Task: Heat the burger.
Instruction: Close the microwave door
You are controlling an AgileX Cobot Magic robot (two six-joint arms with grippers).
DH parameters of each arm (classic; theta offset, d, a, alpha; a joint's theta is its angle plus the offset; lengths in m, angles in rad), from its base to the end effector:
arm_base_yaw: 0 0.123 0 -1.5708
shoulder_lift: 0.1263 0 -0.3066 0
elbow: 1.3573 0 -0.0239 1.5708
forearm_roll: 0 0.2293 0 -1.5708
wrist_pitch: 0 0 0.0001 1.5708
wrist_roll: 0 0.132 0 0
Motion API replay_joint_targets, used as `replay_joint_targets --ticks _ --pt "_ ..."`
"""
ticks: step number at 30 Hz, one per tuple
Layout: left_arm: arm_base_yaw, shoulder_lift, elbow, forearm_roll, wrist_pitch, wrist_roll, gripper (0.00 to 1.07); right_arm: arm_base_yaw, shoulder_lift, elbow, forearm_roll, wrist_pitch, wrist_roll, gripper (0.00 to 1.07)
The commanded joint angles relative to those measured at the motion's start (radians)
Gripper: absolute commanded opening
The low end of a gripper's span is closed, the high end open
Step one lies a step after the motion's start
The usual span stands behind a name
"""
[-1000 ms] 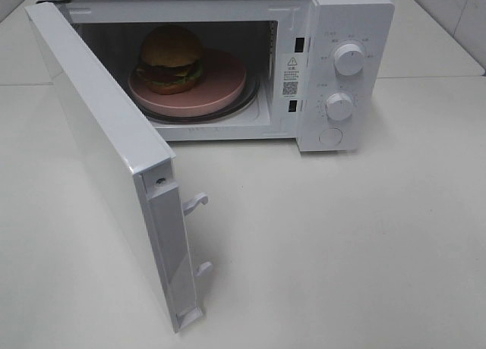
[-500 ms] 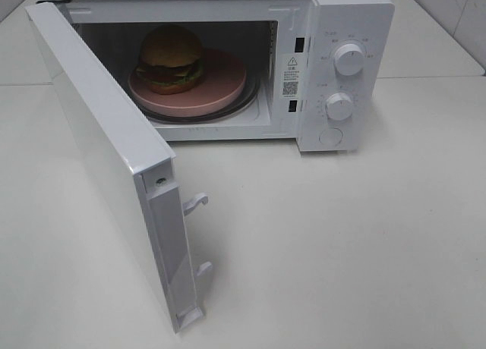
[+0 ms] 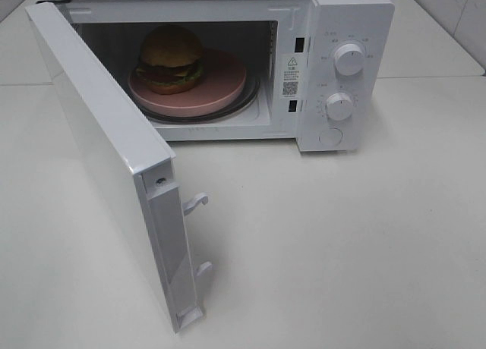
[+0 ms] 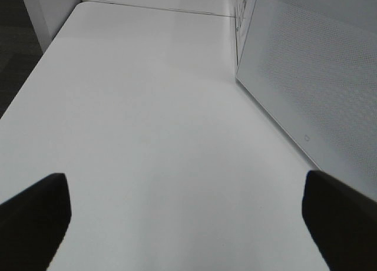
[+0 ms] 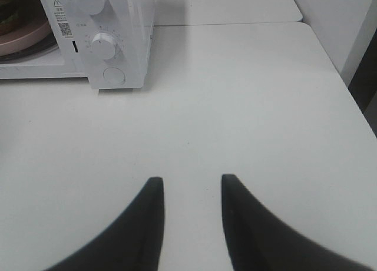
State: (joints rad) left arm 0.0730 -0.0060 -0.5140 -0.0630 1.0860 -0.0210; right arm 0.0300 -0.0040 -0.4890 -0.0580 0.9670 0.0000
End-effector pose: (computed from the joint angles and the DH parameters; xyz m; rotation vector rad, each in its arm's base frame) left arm -0.0122 -0.0083 0.2495 -0.0916 2.0462 -0.0430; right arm -0.0033 -0.0064 0.2564 -0.0302 1.9564 -0.0487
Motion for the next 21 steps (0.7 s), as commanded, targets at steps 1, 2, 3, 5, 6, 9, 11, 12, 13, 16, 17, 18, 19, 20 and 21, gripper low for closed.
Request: replay_joint_targets --ticks 1,2,3,5,6,9,11,12,13,16,17,18,19,20,21 --pt "-0.003 -0.004 -0.001 -0.004 -0.017 0.0 1.0 -0.005 -0.029 0.0 0.006 -0.004 0.0 0.34" --pt "-0.003 -0.004 -0.002 -0.004 -0.018 0.001 1.0 -0.005 -0.029 0.0 0.006 -0.004 0.0 0.34" --pt "-0.003 -0.004 -0.002 -0.004 -0.018 0.001 1.0 -0.005 -0.029 0.0 0.006 -0.004 0.0 0.34" --pt "-0.003 -0.004 -0.002 -0.007 -0.017 0.001 1.0 -0.005 -0.029 0.0 0.006 -0.004 -0.005 0.34" --pt "-0.003 -0.004 -0.002 -0.007 -0.017 0.001 1.0 -0.005 -0.029 0.0 0.006 -0.004 -0.005 0.34" --pt "-0.003 -0.004 -0.002 0.009 -0.018 -0.005 0.99 -0.005 -0.029 0.0 0.006 -0.004 -0.005 0.34" --pt "-0.003 -0.004 -0.002 0.007 -0.018 -0.006 0.99 -0.005 -0.029 0.0 0.006 -0.004 -0.005 0.34" --pt "-0.003 -0.004 -0.002 0.007 -0.018 -0.006 0.99 -0.005 -0.029 0.0 0.006 -0.004 -0.005 0.34" --pt "-0.003 -0.004 -0.002 0.007 -0.018 -0.006 0.99 -0.005 -0.029 0.0 0.006 -0.004 -0.005 0.34" --pt "-0.003 -0.004 -0.002 0.007 -0.019 -0.006 0.99 -0.005 -0.029 0.0 0.006 -0.004 -0.005 0.34" --pt "-0.003 -0.004 -0.009 0.007 -0.024 -0.003 0.99 -0.005 -0.029 0.0 0.006 -0.004 -0.005 0.34" --pt "-0.003 -0.001 -0.028 0.007 -0.069 -0.003 0.99 -0.005 -0.029 0.0 0.006 -0.004 -0.005 0.34" --pt "-0.003 -0.001 -0.028 0.007 -0.069 -0.003 0.99 -0.005 -0.029 0.0 0.006 -0.004 -0.005 0.34" --pt "-0.003 0.004 -0.037 0.005 -0.112 -0.003 0.99 -0.005 -0.029 0.0 0.006 -0.004 -0.005 0.34" --pt "-0.003 0.021 -0.041 0.0 -0.202 -0.003 0.98 -0.005 -0.029 0.0 0.006 -0.004 -0.005 0.34"
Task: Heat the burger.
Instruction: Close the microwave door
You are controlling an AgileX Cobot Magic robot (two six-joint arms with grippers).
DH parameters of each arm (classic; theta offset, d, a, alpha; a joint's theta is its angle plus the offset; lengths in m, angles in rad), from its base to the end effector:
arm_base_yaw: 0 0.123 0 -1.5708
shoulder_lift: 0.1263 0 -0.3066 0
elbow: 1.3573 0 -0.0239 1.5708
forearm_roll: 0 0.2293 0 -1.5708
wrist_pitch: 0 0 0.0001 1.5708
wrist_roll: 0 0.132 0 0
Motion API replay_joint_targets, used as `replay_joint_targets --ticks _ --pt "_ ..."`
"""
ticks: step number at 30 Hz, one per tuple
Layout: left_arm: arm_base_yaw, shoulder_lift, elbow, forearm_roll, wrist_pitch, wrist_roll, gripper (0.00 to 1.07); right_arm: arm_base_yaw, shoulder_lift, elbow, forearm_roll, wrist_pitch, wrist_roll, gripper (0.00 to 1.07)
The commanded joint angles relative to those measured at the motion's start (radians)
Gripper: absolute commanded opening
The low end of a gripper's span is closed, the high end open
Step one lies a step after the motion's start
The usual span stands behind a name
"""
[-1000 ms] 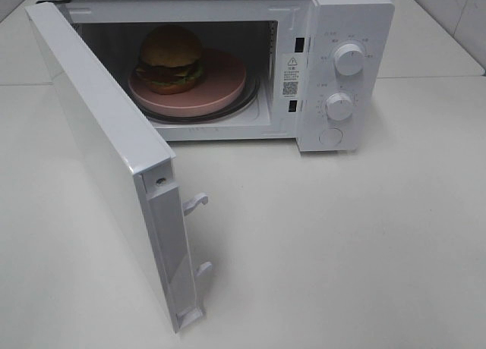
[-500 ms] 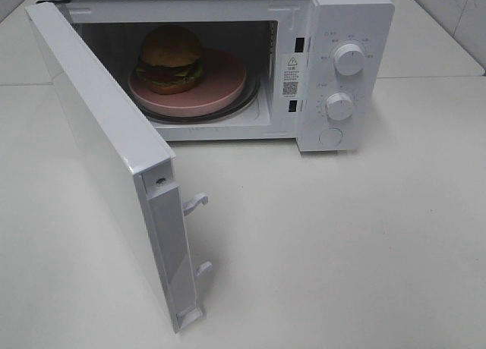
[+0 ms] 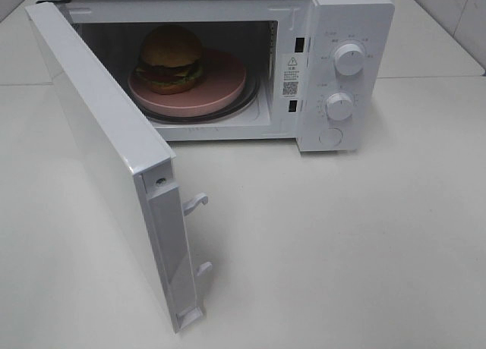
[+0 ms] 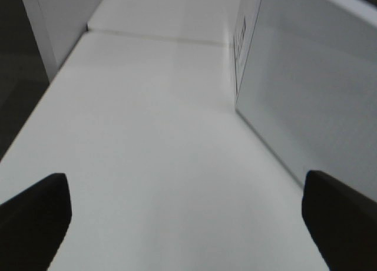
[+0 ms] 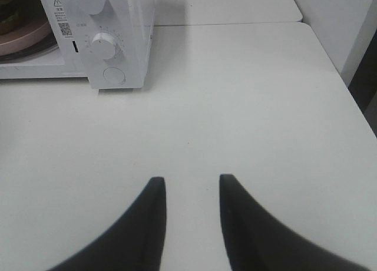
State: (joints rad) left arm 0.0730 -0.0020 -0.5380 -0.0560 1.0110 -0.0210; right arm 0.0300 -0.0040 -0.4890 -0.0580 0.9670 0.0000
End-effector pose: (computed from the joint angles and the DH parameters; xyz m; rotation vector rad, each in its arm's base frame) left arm -0.0099 -0.0070 0.2656 -0.0896 1.9515 -0.0317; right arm -0.0033 -0.0064 0.2564 -0.0302 1.9564 -0.0487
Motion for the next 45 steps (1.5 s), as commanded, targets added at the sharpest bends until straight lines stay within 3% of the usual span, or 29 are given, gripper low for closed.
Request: replay_joint_targets --ticks 1,3,6,8,10,14,15,16,17,18,19,33,36,37,38,39,40,41,42,43,44,45 --pt "-0.003 0.017 -0.017 -0.007 -0.127 -0.003 0.98 -0.005 -0.029 0.0 0.006 -0.004 -0.005 0.34" --pt "-0.003 0.068 -0.001 -0.032 -0.275 -0.003 0.98 -0.005 -0.029 0.0 0.006 -0.004 -0.005 0.34" --pt "-0.003 0.091 0.009 -0.041 -0.327 -0.003 0.98 -0.005 -0.029 0.0 0.006 -0.004 -0.005 0.34" --pt "-0.003 0.161 0.054 -0.076 -0.482 -0.003 0.98 -0.005 -0.029 0.0 0.006 -0.004 -0.005 0.34" --pt "-0.003 0.178 0.072 -0.084 -0.523 -0.003 0.97 -0.005 -0.029 0.0 0.006 -0.004 -0.005 0.34" --pt "-0.003 0.228 0.134 -0.092 -0.664 0.0 0.89 -0.005 -0.029 0.0 0.006 -0.004 -0.005 0.34" --pt "-0.003 0.274 0.187 -0.092 -0.775 0.002 0.73 -0.005 -0.029 0.0 0.006 -0.004 -0.005 0.34" --pt "-0.003 0.323 0.234 -0.091 -0.892 0.002 0.45 -0.005 -0.029 0.0 0.006 -0.004 -0.005 0.34" --pt "-0.003 0.323 0.234 -0.091 -0.892 0.002 0.45 -0.005 -0.029 0.0 0.006 -0.004 -0.005 0.34" --pt "-0.003 0.355 0.256 -0.09 -0.941 0.002 0.27 -0.005 -0.029 0.0 0.006 -0.004 -0.005 0.34" --pt "-0.003 0.417 0.285 -0.084 -1.011 0.001 0.0 -0.005 -0.029 0.0 0.006 -0.004 -0.005 0.34" --pt "-0.003 0.812 0.293 -0.063 -1.322 -0.011 0.0 -0.005 -0.029 0.0 0.006 -0.004 -0.005 0.34" --pt "-0.003 0.904 0.293 0.002 -1.397 -0.056 0.0 -0.005 -0.029 0.0 0.006 -0.004 -0.005 0.34" --pt "-0.003 0.98 0.293 0.102 -1.471 -0.125 0.0 -0.005 -0.029 0.0 0.006 -0.004 -0.005 0.34" --pt "-0.003 1.019 0.293 0.151 -1.504 -0.166 0.0 -0.005 -0.029 0.0 0.006 -0.004 -0.005 0.34" --pt "-0.003 1.019 0.293 0.151 -1.504 -0.166 0.0 -0.005 -0.029 0.0 0.006 -0.004 -0.005 0.34" --pt "-0.003 1.09 0.289 0.265 -1.593 -0.239 0.0 -0.005 -0.029 0.0 0.006 -0.004 -0.005 0.34" --pt "-0.003 1.126 0.287 0.321 -1.642 -0.272 0.0 -0.005 -0.029 0.0 0.006 -0.004 -0.005 0.34" --pt "-0.003 1.126 0.287 0.321 -1.642 -0.272 0.0 -0.005 -0.029 0.0 0.006 -0.004 -0.005 0.34" --pt "-0.003 1.191 0.277 0.417 -1.713 -0.308 0.0 -0.005 -0.029 0.0 0.006 -0.004 -0.005 0.34" --pt "-0.003 1.191 0.277 0.417 -1.713 -0.308 0.0 -0.005 -0.029 0.0 0.006 -0.004 -0.005 0.34" --pt "-0.003 1.252 0.258 0.494 -1.754 -0.342 0.0 -0.005 -0.029 0.0 0.006 -0.004 -0.005 0.34"
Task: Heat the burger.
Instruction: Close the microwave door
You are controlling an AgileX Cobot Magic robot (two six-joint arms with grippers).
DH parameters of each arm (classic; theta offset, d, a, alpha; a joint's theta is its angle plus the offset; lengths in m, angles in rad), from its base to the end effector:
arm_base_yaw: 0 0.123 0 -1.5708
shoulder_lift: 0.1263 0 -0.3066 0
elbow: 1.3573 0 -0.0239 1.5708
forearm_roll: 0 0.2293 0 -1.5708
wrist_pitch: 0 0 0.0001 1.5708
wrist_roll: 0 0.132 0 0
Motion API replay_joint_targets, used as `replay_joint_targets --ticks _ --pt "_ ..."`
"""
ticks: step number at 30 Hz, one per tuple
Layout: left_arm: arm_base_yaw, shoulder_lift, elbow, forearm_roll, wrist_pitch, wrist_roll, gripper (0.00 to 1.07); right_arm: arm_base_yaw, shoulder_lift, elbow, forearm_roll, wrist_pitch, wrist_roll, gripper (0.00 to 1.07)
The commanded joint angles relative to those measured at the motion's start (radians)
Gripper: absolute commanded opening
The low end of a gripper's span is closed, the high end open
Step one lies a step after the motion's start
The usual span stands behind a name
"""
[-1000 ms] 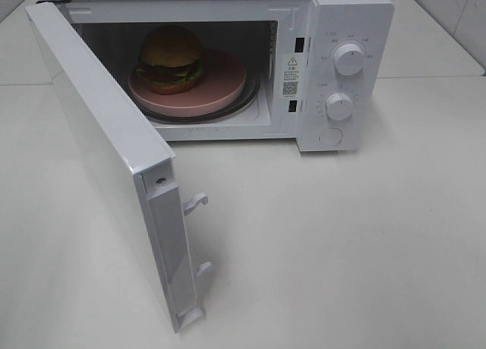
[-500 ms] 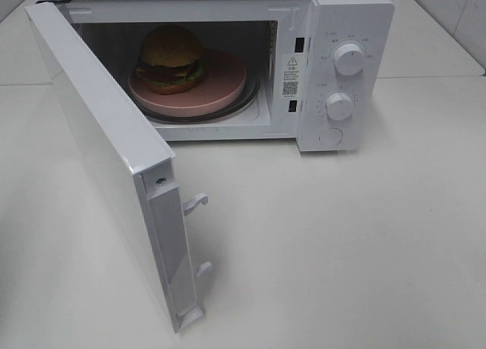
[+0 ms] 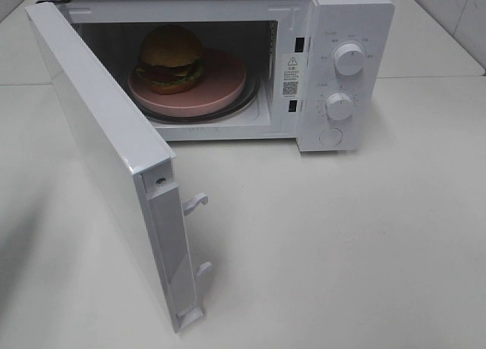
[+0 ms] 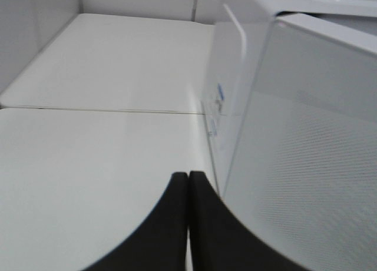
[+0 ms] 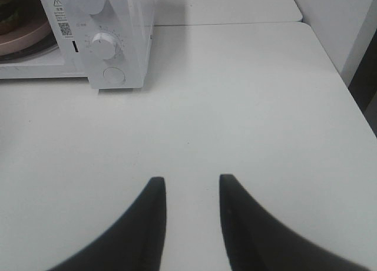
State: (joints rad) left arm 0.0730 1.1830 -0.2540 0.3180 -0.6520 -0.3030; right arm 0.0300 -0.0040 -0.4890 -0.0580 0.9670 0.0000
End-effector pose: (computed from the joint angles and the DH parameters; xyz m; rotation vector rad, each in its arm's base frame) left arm 0.2192 -0.0091 0.2364 0.0302 1.7835 -0.1517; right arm -0.0033 -0.0064 0.2564 -0.0302 1.9564 -0.0487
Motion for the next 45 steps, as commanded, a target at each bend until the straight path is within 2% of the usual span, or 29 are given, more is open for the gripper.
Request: replay_joint_targets --ticks 1,2,4,7,8,14,18,30,36,37,38,39,41,45 --pt "-0.003 0.098 -0.038 0.161 -0.104 -0.078 0.0 -0.005 -0.029 0.0 0.006 -0.004 -0.005 0.34" --pt "-0.003 0.098 -0.038 0.161 -0.104 -0.078 0.0 -0.005 -0.029 0.0 0.006 -0.004 -0.005 0.34" --pt "-0.022 0.187 -0.092 0.266 -0.123 -0.13 0.0 -0.005 -0.029 0.0 0.006 -0.004 -0.005 0.34" --pt "-0.041 0.203 -0.105 0.274 -0.123 -0.127 0.0 -0.005 -0.029 0.0 0.006 -0.004 -0.005 0.34" --pt "-0.08 0.227 -0.124 0.275 -0.117 -0.11 0.0 -0.005 -0.029 0.0 0.006 -0.004 -0.005 0.34" --pt "-0.167 0.308 -0.16 0.216 -0.122 -0.063 0.0 -0.005 -0.029 0.0 0.006 -0.004 -0.005 0.34" --pt "-0.208 0.371 -0.199 0.21 -0.121 -0.032 0.0 -0.005 -0.029 0.0 0.006 -0.004 -0.005 0.34" --pt "-0.256 0.458 -0.253 0.198 -0.125 -0.033 0.0 -0.005 -0.029 0.0 0.006 -0.004 -0.005 0.34" --pt "-0.305 0.494 -0.263 0.141 -0.133 -0.028 0.0 -0.005 -0.029 0.0 0.006 -0.004 -0.005 0.34" --pt "-0.314 0.499 -0.264 0.127 -0.133 -0.022 0.0 -0.005 -0.029 0.0 0.006 -0.004 -0.005 0.34" --pt "-0.332 0.51 -0.275 0.098 -0.131 0.008 0.0 -0.005 -0.029 0.0 0.006 -0.004 -0.005 0.34" --pt "-0.332 0.51 -0.275 0.098 -0.131 0.008 0.0 -0.005 -0.029 0.0 0.006 -0.004 -0.005 0.34" --pt "-0.356 0.527 -0.303 0.086 -0.132 0.042 0.0 -0.005 -0.029 0.0 0.006 -0.004 -0.005 0.34" --pt "-0.376 0.541 -0.337 0.075 -0.136 0.049 0.0 -0.005 -0.029 0.0 0.006 -0.004 -0.005 0.34"
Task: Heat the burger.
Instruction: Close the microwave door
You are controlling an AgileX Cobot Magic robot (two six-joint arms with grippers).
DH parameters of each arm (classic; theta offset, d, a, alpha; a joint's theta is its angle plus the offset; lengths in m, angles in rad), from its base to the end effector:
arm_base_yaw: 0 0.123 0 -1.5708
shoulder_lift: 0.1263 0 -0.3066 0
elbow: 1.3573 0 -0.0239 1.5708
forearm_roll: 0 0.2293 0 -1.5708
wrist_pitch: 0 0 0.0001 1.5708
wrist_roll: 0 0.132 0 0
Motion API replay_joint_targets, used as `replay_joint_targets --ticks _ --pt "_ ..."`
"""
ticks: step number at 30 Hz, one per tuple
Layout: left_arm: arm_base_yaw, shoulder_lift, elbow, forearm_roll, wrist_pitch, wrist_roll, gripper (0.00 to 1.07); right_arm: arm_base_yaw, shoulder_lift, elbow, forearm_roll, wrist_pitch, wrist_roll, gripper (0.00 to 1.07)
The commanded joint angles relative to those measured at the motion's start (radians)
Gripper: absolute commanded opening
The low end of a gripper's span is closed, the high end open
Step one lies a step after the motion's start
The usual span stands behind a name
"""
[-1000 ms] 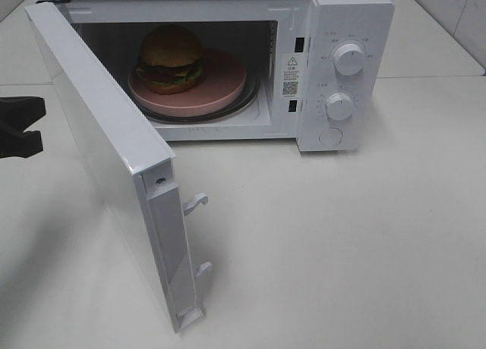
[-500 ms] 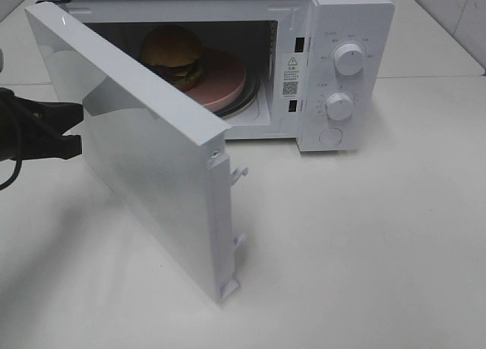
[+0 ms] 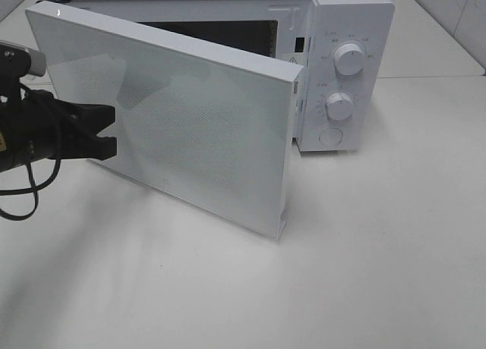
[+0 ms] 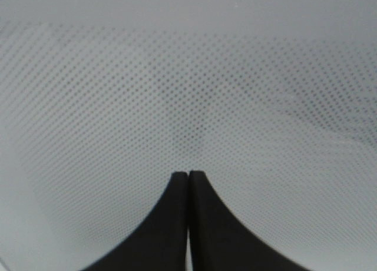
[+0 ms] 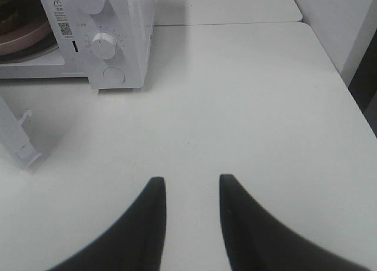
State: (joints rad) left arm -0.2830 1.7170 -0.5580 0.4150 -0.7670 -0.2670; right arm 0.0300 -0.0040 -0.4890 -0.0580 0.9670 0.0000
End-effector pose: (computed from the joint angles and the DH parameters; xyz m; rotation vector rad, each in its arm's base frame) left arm 0.3088 -0.1282 0.1850 0.4983 1.8639 -0.4349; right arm -0.0033 -0.0064 0.2564 -0.0302 1.9564 -0.0487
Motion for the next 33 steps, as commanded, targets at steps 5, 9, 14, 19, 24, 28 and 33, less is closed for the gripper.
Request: replay_joint_targets --ticks 5,9,14,19,24,28,33 --pt "-0.052 0.04 -0.093 -0.107 -0.024 0.018 0.0 -0.005 -0.029 0.0 0.006 -0.004 -0.005 0.34" --pt "-0.096 0.08 -0.151 -0.237 -0.039 0.059 0.0 -0.005 -0.029 0.0 0.006 -0.004 -0.005 0.34" --pt "-0.126 0.121 -0.187 -0.341 -0.083 0.093 0.0 -0.005 -0.029 0.0 0.006 -0.004 -0.005 0.34" --pt "-0.158 0.156 -0.225 -0.452 -0.126 0.146 0.0 -0.005 -0.029 0.0 0.006 -0.004 -0.005 0.34" --pt "-0.171 0.185 -0.277 -0.512 -0.137 0.169 0.0 -0.005 -0.029 0.0 0.006 -0.004 -0.005 0.34" --pt "-0.177 0.2 -0.308 -0.526 -0.137 0.172 0.0 -0.005 -0.029 0.0 0.006 -0.004 -0.005 0.34" --pt "-0.189 0.23 -0.378 -0.584 -0.134 0.209 0.0 -0.005 -0.029 0.0 0.006 -0.004 -0.005 0.34"
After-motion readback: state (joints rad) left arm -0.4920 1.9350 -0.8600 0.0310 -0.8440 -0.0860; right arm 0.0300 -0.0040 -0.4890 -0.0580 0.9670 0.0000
